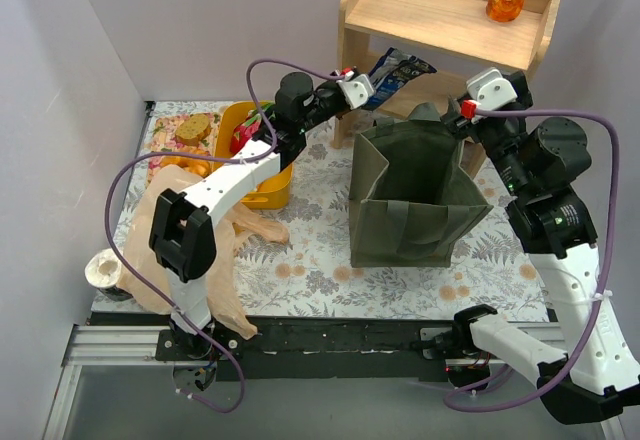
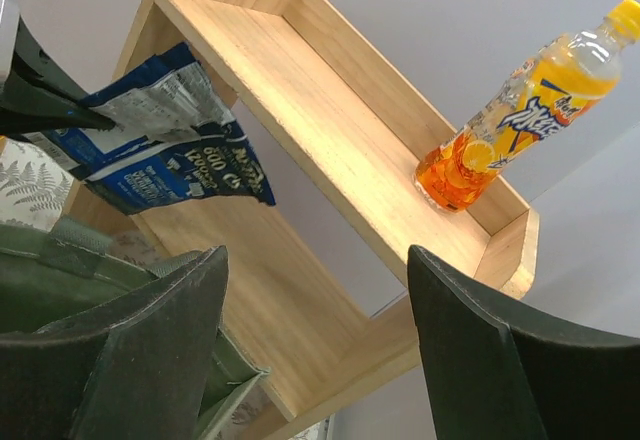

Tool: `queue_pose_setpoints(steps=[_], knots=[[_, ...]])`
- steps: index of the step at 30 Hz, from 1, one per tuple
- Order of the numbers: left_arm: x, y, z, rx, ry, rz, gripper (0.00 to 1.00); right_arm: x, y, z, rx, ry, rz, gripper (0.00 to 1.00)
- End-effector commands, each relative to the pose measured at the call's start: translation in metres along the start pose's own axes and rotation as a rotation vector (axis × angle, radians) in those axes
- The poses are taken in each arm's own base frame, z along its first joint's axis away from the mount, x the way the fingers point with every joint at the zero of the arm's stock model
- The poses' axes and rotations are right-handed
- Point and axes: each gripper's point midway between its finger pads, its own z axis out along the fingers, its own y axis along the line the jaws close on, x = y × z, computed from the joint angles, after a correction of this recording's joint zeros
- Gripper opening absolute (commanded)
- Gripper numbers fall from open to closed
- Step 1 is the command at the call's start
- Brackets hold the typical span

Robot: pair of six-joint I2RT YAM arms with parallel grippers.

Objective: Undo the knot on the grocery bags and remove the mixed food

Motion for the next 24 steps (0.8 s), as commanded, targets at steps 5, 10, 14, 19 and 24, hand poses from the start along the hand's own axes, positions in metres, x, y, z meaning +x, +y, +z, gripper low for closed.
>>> queue_pose_setpoints(steps=[5, 10, 14, 19, 24], knots=[[-0.035, 0.024, 0.022, -0.161, -0.178, 0.174, 0.00, -0.008, -0.012, -0.012, 0.048, -0.042, 0.038, 0.78], [-0.025, 0.026, 0.052, -0.232, -0.196, 0.327, 0.00, -0.001, -0.009, -0.016, 0.043, -0.029, 0.047, 0.78], [-0.001, 0.012, 0.076, -0.227, -0.202, 0.392, 0.00, 0.006, -0.005, -0.018, 0.034, -0.017, 0.065, 0.78], [0.017, -0.009, 0.083, -0.182, -0.228, 0.499, 0.00, 0.013, -0.002, -0.022, 0.032, -0.003, 0.084, 0.78], [0.041, -0.048, 0.074, -0.033, -0.195, 0.541, 0.00, 0.022, 0.000, -0.024, 0.031, 0.016, 0.085, 0.78]])
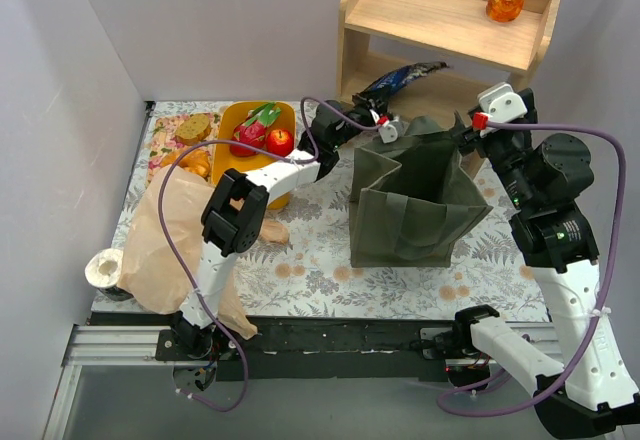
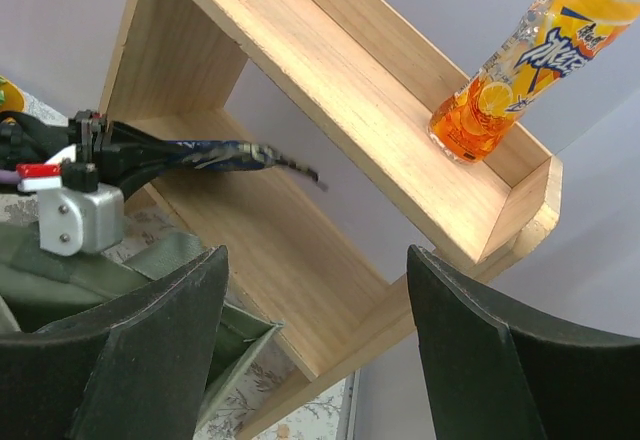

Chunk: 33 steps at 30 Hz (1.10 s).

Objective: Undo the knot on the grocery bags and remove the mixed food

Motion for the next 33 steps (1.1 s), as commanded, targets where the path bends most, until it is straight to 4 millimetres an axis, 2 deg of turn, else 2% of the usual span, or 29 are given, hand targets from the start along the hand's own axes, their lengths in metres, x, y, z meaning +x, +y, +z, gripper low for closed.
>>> queue_pose_setpoints(steps=[1, 4, 5, 7, 8, 9, 10, 11, 12, 15, 16, 21, 25, 27, 30, 32, 33], knots=[[-0.024, -0.007, -0.014, 0.101, -0.054, 0.100, 0.00, -0.003, -0.002, -0.004, 0.017, -0.025, 0.023, 0.78], [-0.018, -0.035, -0.018, 0.202, -0.014, 0.126, 0.00, 0.001, -0.001, -0.004, 0.016, -0.022, 0.029, 0.78], [-0.016, -0.033, -0.015, 0.205, 0.012, 0.154, 0.00, 0.004, 0.000, -0.003, 0.014, -0.016, 0.033, 0.78], [-0.003, -0.058, -0.012, 0.275, 0.070, 0.183, 0.00, 0.006, 0.001, -0.002, 0.013, -0.011, 0.039, 0.78], [0.004, -0.062, -0.012, 0.289, 0.113, 0.182, 0.00, 0.008, 0.002, -0.002, 0.012, -0.009, 0.044, 0.78], [-0.001, -0.052, -0.003, 0.263, 0.114, 0.184, 0.00, 0.008, 0.001, -0.002, 0.014, -0.009, 0.043, 0.78], [0.000, -0.051, 0.000, 0.258, 0.123, 0.175, 0.00, 0.009, 0.002, -0.001, 0.011, -0.007, 0.045, 0.78], [0.007, -0.059, 0.002, 0.273, 0.139, 0.160, 0.00, 0.010, 0.002, -0.001, 0.012, -0.003, 0.046, 0.78], [0.001, -0.044, 0.009, 0.236, 0.139, 0.154, 0.00, 0.010, 0.002, -0.001, 0.012, -0.003, 0.049, 0.78], [0.006, -0.045, 0.016, 0.222, 0.147, 0.149, 0.00, 0.013, 0.001, -0.001, 0.017, 0.005, 0.055, 0.78], [0.004, -0.039, 0.020, 0.208, 0.142, 0.153, 0.00, 0.013, 0.001, -0.001, 0.015, 0.007, 0.055, 0.78], [0.010, -0.047, 0.022, 0.230, 0.151, 0.154, 0.00, 0.016, 0.000, -0.002, 0.021, 0.016, 0.056, 0.78], [0.015, -0.051, 0.022, 0.253, 0.168, 0.149, 0.00, 0.009, -0.001, -0.003, 0.006, -0.005, 0.052, 0.78], [0.014, -0.047, 0.024, 0.259, 0.172, 0.141, 0.01, 0.008, -0.002, -0.004, 0.010, -0.006, 0.051, 0.78], [0.017, -0.049, 0.024, 0.276, 0.182, 0.137, 0.11, 0.009, -0.004, -0.007, 0.014, -0.002, 0.051, 0.78], [0.016, -0.050, 0.022, 0.278, 0.180, 0.125, 0.44, 0.008, -0.003, -0.008, 0.010, -0.006, 0.051, 0.78], [0.014, -0.048, 0.021, 0.274, 0.178, 0.120, 0.55, 0.007, -0.004, -0.008, 0.011, -0.008, 0.051, 0.78]])
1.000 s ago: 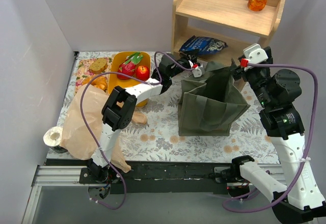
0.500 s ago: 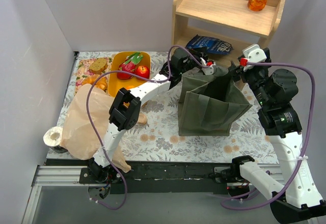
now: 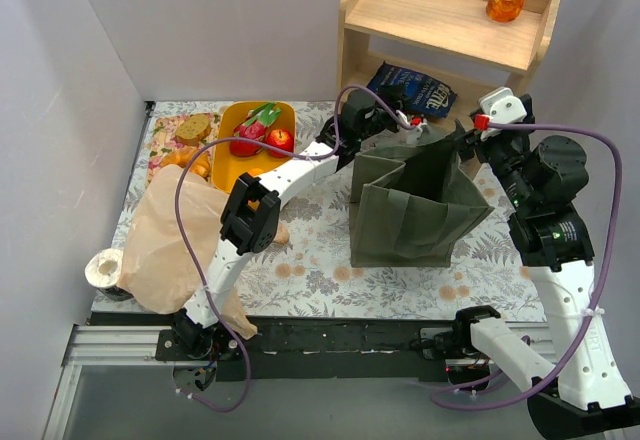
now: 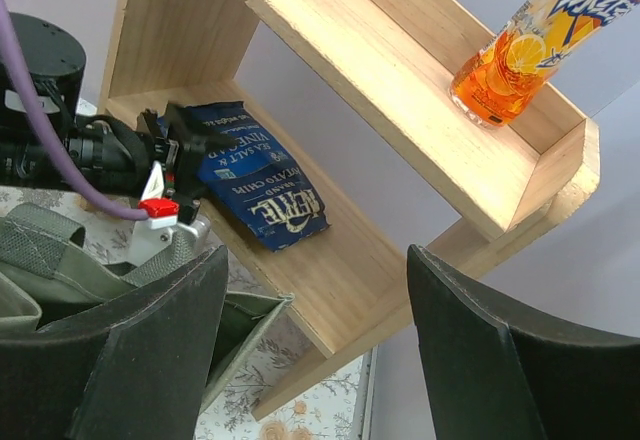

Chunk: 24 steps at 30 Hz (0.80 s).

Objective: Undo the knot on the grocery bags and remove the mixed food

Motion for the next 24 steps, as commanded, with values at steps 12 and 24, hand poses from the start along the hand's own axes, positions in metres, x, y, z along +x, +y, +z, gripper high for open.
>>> queue_pose_setpoints(steps=[12, 24], knots=[[-0.030, 0.023, -0.075, -0.027, -0.020, -0.150, 0.98, -0.015, -0.008, -0.014, 0.035, -0.065, 0.021, 0.78], [-0.031, 0.114, -0.138, -0.256, 0.194, -0.545, 0.98, 0.022, 0.040, -0.028, -0.153, 0.011, 0.078, 0.78]])
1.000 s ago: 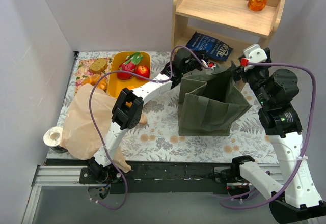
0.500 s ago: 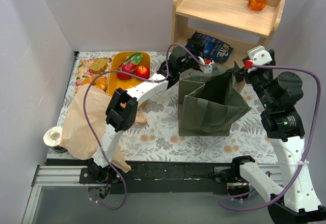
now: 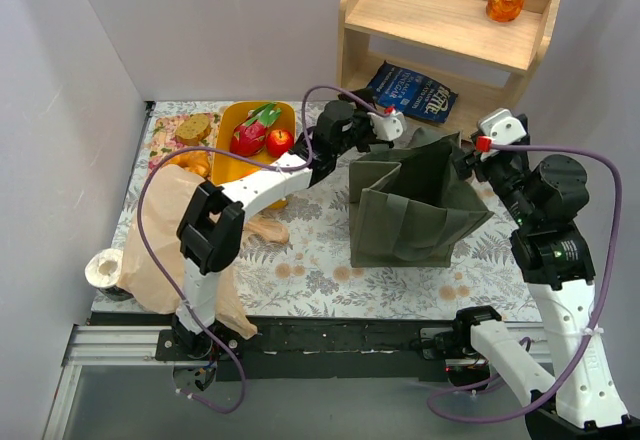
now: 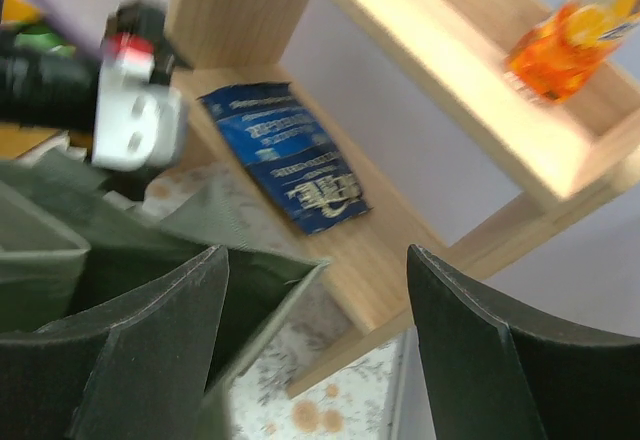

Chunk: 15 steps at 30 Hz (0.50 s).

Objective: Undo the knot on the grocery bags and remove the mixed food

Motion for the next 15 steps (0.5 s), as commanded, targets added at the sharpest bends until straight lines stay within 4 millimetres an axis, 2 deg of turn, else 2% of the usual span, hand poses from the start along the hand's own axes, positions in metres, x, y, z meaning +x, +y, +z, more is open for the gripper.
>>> queue_pose_setpoints(steps=[1, 2, 3, 4, 5, 8, 10, 11, 14, 15], knots=[[-0.076, 0.108, -0.071, -0.180, -0.055, -0.317, 0.98, 0.018, 0.039, -0.009, -0.163, 0.028, 0.078, 0.78], [-0.093, 0.113, -0.078, -0.150, -0.092, -0.428, 0.98, 0.022, 0.047, -0.010, -0.192, 0.039, 0.105, 0.78], [-0.106, 0.107, -0.086, -0.077, -0.119, -0.480, 0.98, 0.030, 0.058, -0.014, -0.232, 0.062, 0.123, 0.77], [-0.114, 0.098, -0.100, 0.002, -0.118, -0.515, 0.98, 0.032, 0.068, -0.017, -0.280, 0.061, 0.136, 0.77], [-0.132, 0.084, -0.110, 0.111, -0.179, -0.543, 0.98, 0.042, 0.078, -0.019, -0.311, 0.084, 0.164, 0.76], [-0.150, 0.062, -0.130, 0.255, -0.205, -0.672, 0.98, 0.049, 0.092, -0.024, -0.363, 0.103, 0.204, 0.76], [-0.151, 0.051, -0.133, 0.313, -0.187, -0.708, 0.98, 0.053, 0.096, -0.026, -0.377, 0.112, 0.217, 0.76], [-0.148, 0.046, -0.129, 0.325, -0.175, -0.714, 0.98, 0.054, 0.097, -0.027, -0.380, 0.116, 0.221, 0.76], [-0.147, 0.047, -0.119, 0.319, -0.176, -0.724, 0.98, 0.056, 0.100, -0.029, -0.392, 0.138, 0.240, 0.76], [-0.145, 0.038, -0.111, 0.349, -0.169, -0.731, 0.98, 0.058, 0.102, -0.030, -0.402, 0.145, 0.244, 0.76]])
